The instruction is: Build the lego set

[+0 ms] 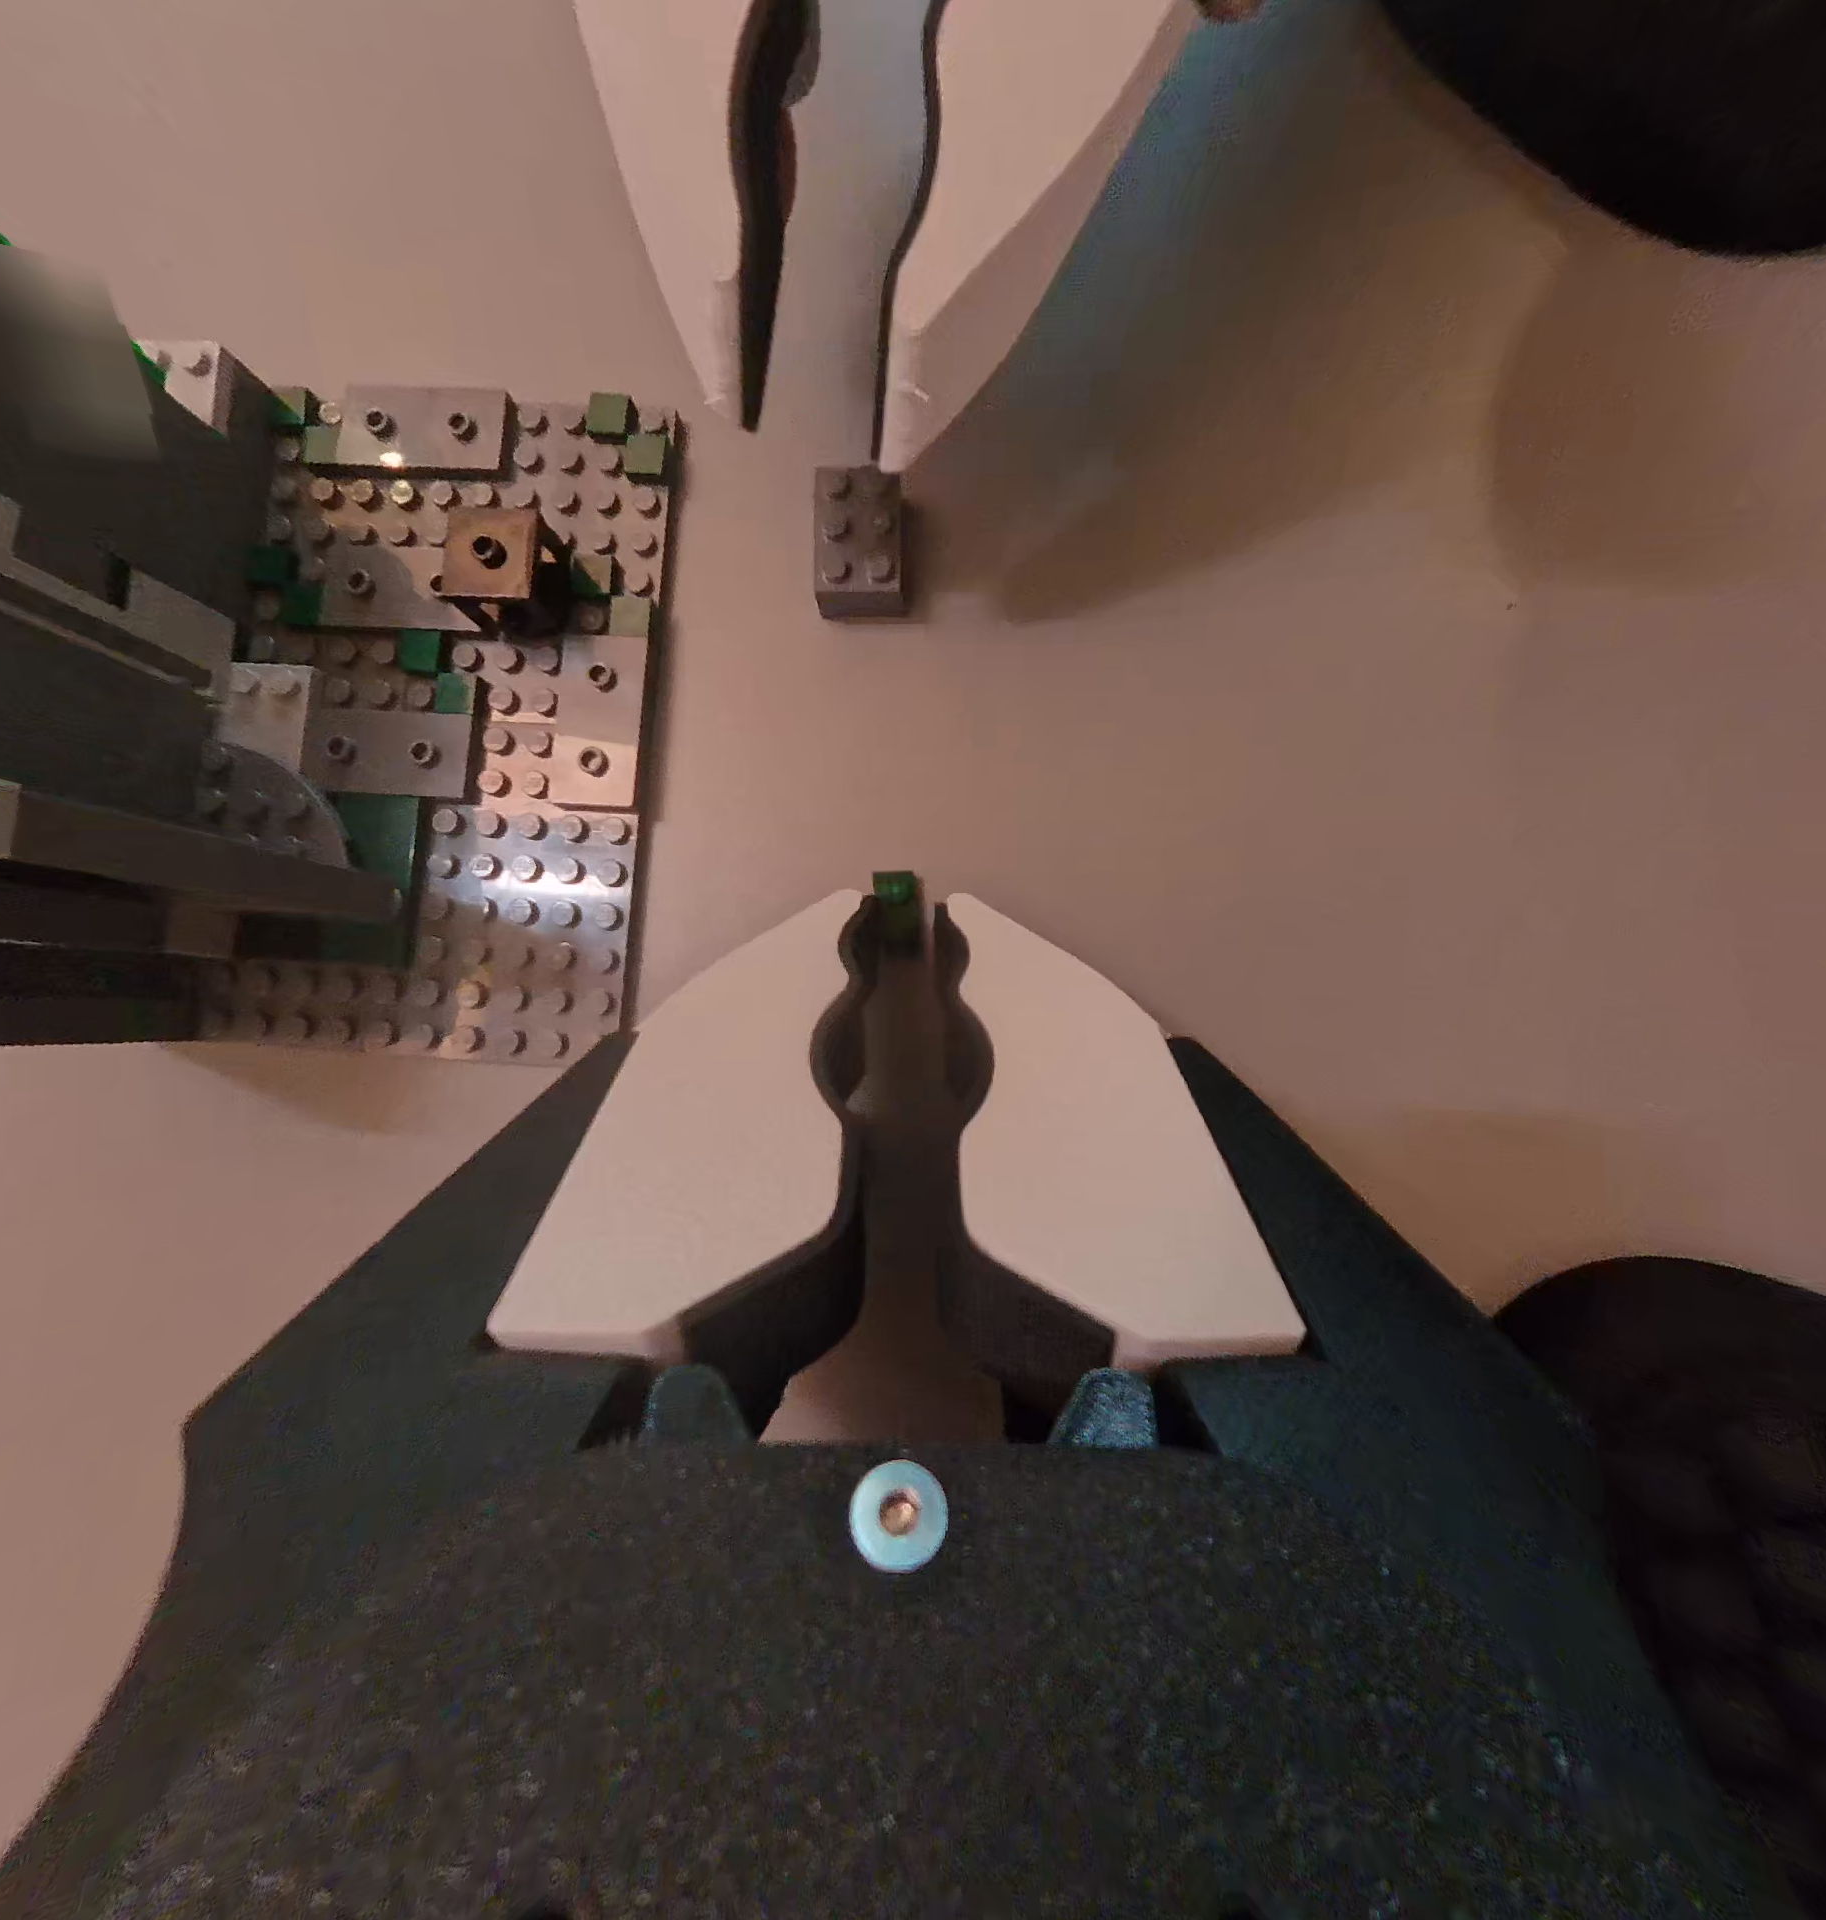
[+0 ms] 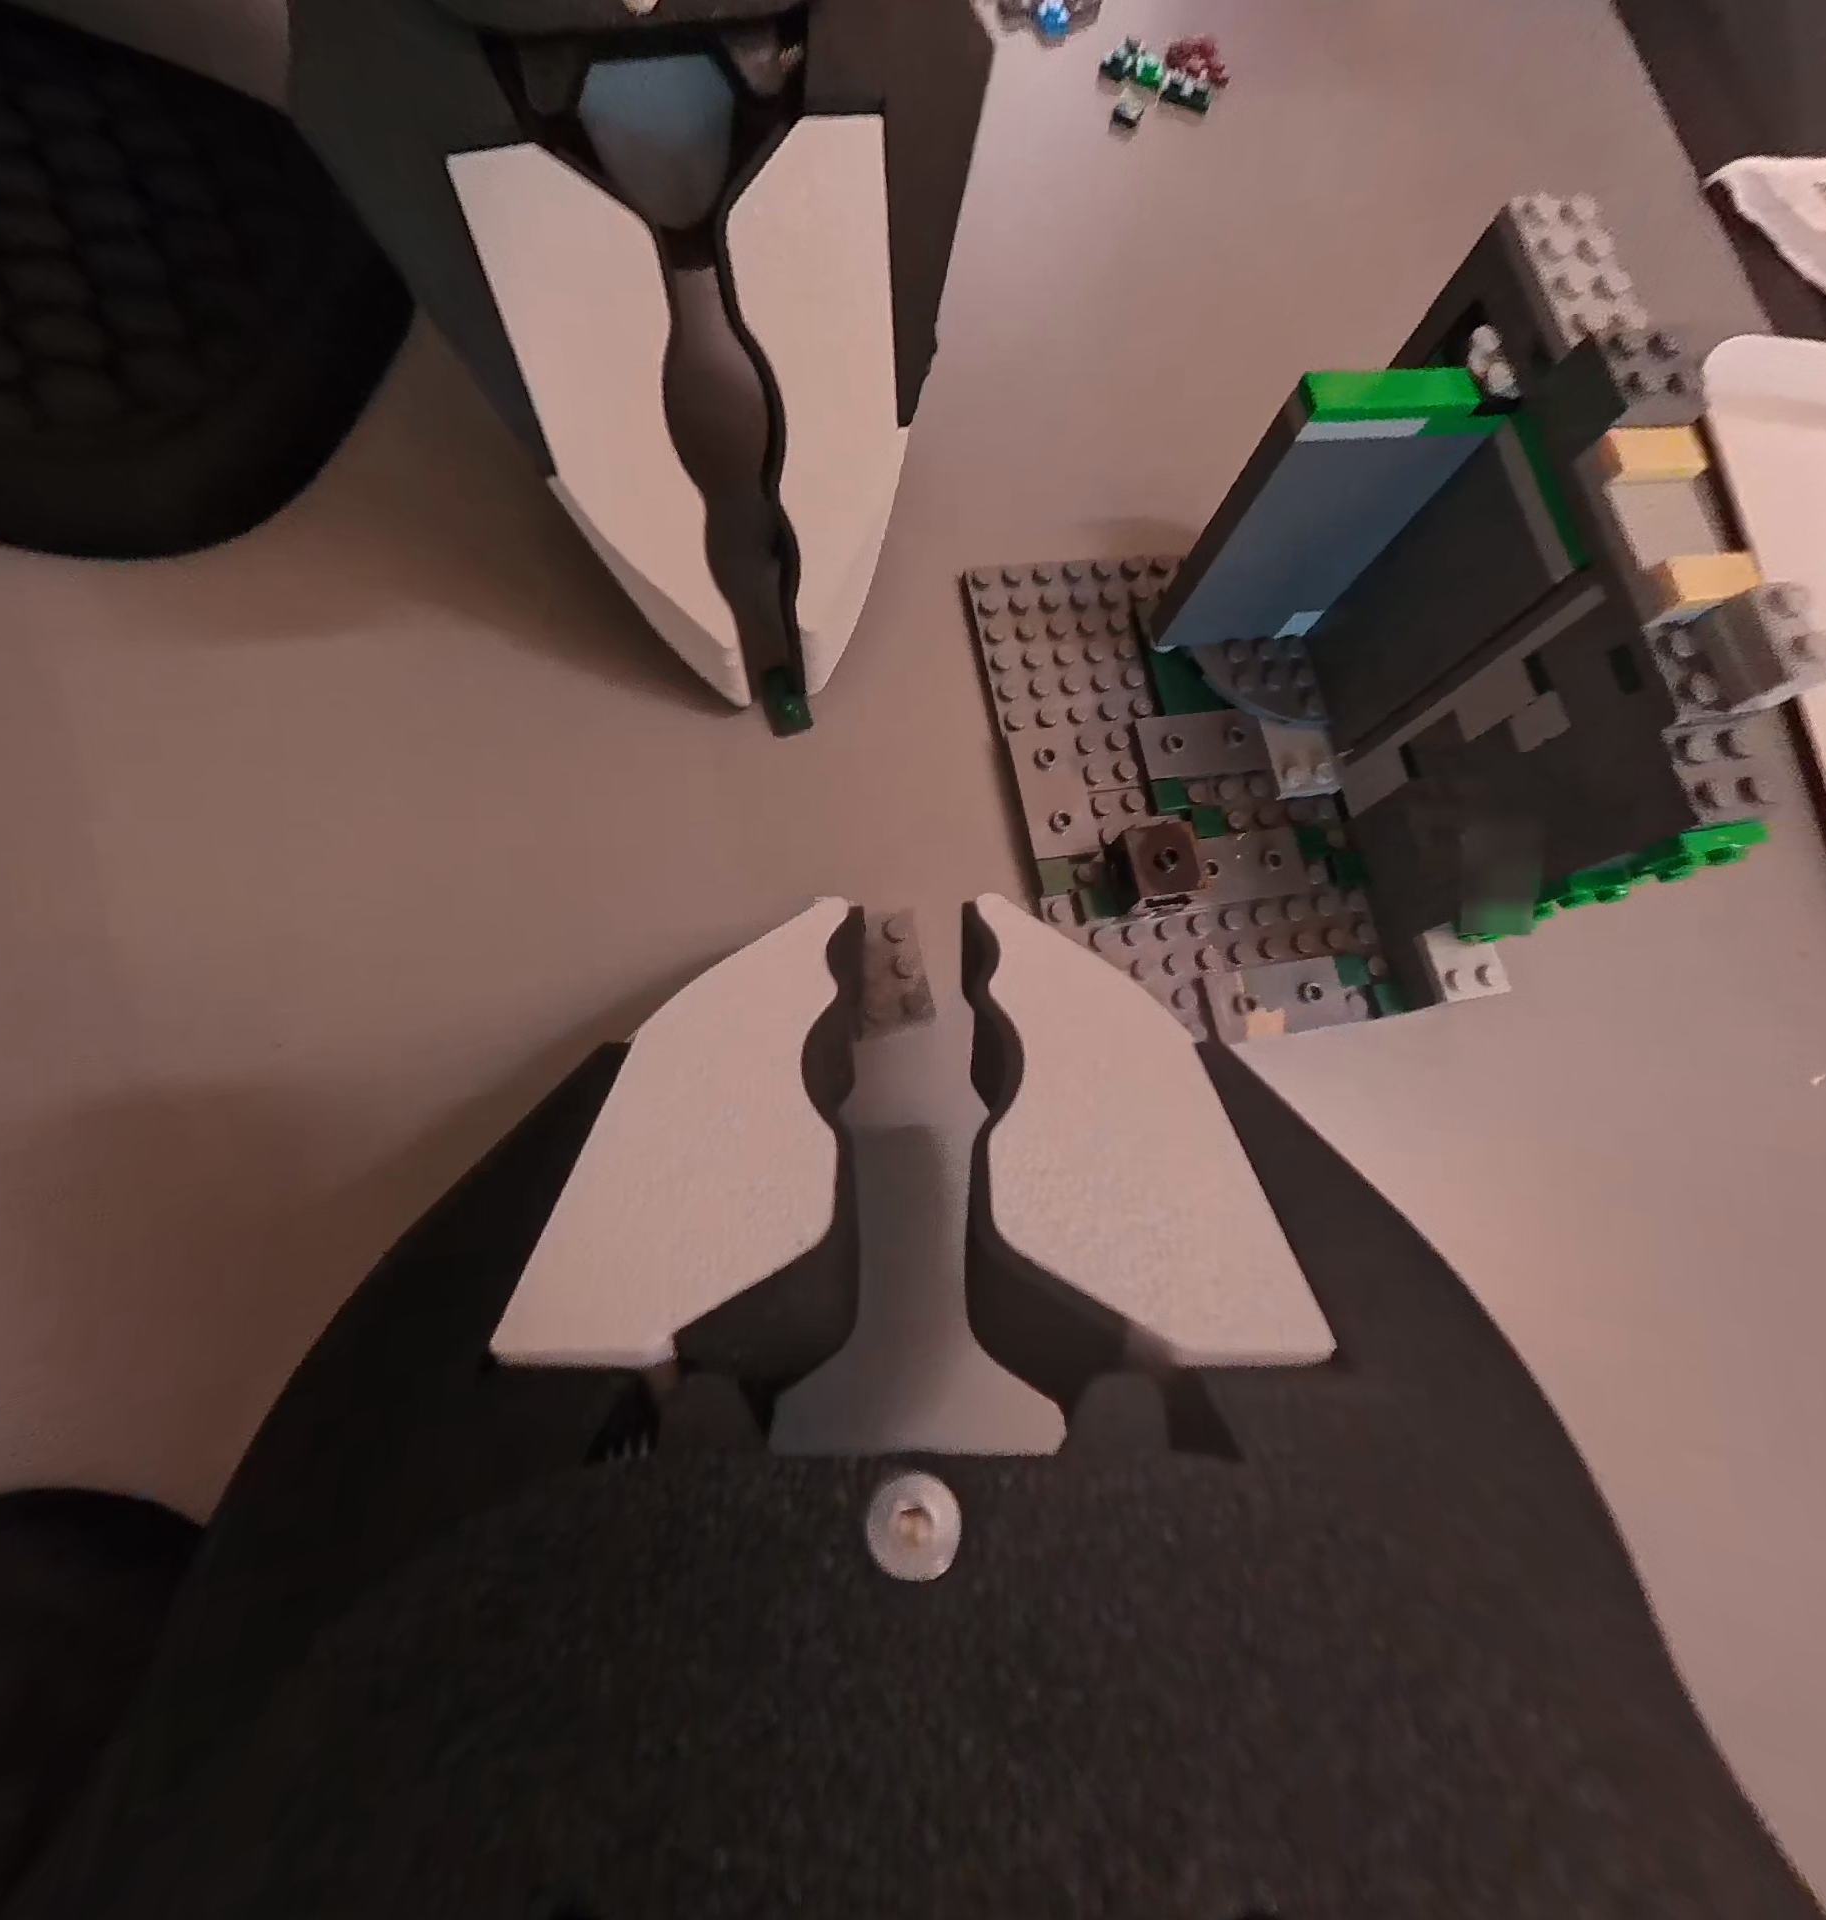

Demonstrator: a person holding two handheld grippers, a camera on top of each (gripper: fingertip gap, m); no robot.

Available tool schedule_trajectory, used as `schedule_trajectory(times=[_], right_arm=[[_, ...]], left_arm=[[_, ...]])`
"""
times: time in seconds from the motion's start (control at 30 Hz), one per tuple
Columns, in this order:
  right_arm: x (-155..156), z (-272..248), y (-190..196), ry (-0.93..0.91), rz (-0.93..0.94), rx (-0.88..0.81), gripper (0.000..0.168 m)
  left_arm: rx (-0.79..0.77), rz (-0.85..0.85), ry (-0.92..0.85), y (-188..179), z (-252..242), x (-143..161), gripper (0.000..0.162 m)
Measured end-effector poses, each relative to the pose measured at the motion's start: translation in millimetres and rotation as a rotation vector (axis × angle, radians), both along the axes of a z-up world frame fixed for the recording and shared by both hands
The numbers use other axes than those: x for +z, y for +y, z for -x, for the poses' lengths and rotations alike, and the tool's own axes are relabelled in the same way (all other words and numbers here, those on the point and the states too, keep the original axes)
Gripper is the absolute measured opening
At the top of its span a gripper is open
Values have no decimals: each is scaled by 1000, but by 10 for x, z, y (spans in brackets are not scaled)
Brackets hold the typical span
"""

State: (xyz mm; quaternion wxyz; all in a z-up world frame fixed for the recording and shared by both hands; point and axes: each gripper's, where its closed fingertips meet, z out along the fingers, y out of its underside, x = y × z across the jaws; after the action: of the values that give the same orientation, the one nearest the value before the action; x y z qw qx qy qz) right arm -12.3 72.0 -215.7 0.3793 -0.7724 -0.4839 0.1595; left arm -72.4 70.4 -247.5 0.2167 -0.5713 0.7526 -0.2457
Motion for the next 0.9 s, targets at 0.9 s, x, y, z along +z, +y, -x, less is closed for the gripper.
schedule_trajectory(times=[0.9], right_arm=[[1458, -384, 1070, 545, -389, -517, 5]], left_arm=[[781, -214, -935, 1172, -111, 1885, 0]])
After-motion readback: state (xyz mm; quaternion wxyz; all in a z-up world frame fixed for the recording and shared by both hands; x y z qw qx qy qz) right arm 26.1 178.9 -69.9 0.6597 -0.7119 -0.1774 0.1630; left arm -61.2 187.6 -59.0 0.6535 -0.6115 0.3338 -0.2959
